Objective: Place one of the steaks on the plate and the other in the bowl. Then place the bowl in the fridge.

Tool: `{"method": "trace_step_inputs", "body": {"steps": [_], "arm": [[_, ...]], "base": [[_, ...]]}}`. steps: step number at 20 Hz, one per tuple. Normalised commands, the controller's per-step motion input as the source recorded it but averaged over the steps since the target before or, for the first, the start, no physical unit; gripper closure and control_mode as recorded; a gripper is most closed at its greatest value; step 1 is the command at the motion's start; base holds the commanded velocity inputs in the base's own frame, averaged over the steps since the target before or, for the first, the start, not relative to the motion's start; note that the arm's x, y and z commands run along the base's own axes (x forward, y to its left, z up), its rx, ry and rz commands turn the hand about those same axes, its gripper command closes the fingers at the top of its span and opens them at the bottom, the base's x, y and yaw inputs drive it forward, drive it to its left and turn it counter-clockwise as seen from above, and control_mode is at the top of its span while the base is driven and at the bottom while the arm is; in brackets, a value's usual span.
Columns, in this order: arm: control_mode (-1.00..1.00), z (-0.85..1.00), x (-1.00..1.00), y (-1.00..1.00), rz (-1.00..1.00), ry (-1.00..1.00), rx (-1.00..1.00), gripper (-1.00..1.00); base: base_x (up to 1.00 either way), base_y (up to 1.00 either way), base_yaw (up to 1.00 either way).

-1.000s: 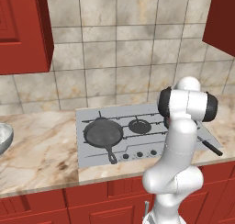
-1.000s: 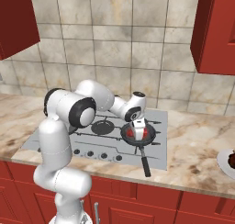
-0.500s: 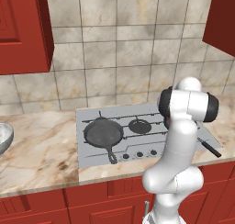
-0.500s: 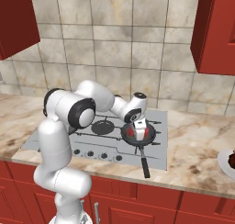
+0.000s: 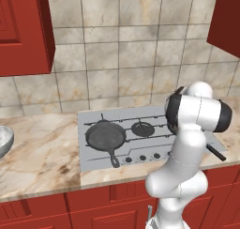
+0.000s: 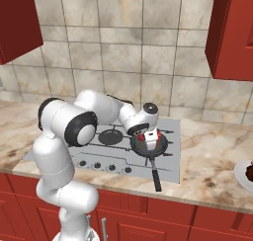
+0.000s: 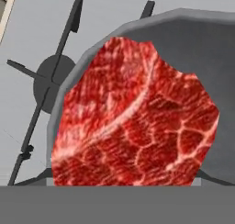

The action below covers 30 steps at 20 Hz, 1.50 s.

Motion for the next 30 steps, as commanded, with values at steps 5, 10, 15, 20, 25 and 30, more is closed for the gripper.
{"method": "trace_step_inputs", "body": {"steps": [5, 10, 15, 20, 25, 30], "arm": [[-1.0, 0.88, 0.0, 0.19, 0.02, -0.01, 0.0, 1.0], [-1.0, 0.8, 0.0, 0.45, 0.03, 0.06, -0.02, 1.0], [-1.0, 0.42, -0.21, 0.55, 0.08, 0.04, 0.0, 1.0], [-1.0, 0.31, -0.44, 0.62, 0.09, 0.09, 0.0, 1.0], [-1.0, 0.22, -0.61, 0.58, 0.07, 0.04, 0.0, 1.0], [-1.0, 0.12, -0.72, 0.52, 0.07, 0.0, 0.0, 1.0]], "base": [[0.0, 0.0, 0.0], [0.0, 0.0, 0.0], [0.0, 0.0, 0.0], [0.0, 0.0, 0.0], [0.0, 0.0, 0.0], [0.0, 0.0, 0.0]]}}
